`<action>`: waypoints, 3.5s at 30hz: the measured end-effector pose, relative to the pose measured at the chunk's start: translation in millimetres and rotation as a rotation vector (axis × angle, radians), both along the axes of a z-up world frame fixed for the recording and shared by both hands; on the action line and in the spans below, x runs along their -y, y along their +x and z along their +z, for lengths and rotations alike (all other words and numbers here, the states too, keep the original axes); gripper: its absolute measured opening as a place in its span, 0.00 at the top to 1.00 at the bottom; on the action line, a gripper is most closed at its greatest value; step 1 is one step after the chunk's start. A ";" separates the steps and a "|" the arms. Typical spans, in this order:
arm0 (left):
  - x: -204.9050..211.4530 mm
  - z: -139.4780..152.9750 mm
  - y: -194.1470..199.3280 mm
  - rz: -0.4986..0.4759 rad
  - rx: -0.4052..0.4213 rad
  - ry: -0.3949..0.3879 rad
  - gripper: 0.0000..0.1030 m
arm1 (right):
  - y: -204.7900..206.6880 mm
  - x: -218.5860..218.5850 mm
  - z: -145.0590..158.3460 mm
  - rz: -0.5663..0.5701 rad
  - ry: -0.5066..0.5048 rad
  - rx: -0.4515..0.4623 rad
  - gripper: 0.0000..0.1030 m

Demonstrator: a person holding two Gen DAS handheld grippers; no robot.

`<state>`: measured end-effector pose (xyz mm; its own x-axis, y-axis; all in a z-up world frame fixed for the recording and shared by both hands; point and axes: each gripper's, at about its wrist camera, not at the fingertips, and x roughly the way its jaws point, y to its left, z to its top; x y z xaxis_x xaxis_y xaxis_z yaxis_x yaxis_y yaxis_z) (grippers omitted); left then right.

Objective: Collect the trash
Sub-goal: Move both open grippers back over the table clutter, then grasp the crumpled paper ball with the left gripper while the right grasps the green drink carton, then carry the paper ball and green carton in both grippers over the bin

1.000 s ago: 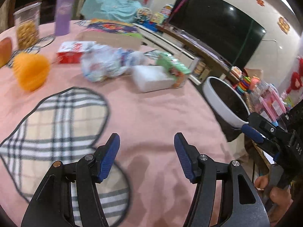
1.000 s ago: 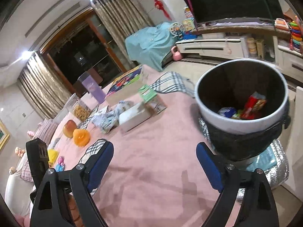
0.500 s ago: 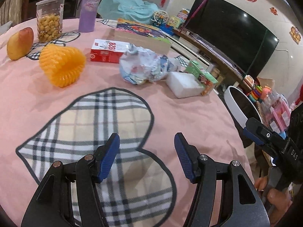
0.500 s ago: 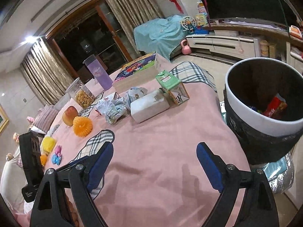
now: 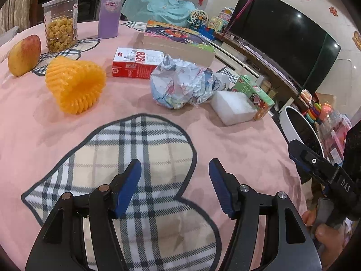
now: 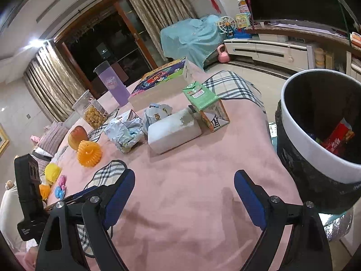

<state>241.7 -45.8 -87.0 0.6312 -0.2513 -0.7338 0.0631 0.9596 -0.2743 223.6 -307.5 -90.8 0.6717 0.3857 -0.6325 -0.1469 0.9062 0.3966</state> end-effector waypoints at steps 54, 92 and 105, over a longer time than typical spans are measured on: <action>33.2 33.0 -2.5 -0.114 0.120 -0.047 0.67 | 6.2 46.0 29.5 -0.102 0.020 0.085 0.68; 217.5 68.1 -15.3 -0.466 0.157 -0.008 0.67 | -63.1 182.0 43.2 -0.353 0.014 0.108 0.68; 250.3 65.2 17.1 -0.489 0.144 0.030 0.67 | -42.6 198.7 39.3 -0.375 0.009 0.079 0.68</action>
<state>258.8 -296.0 -21.8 0.5402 -0.5227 -0.6595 0.5421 0.8156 -0.2023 181.0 -506.1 -51.6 0.8140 0.1089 -0.5705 0.1637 0.8994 0.4052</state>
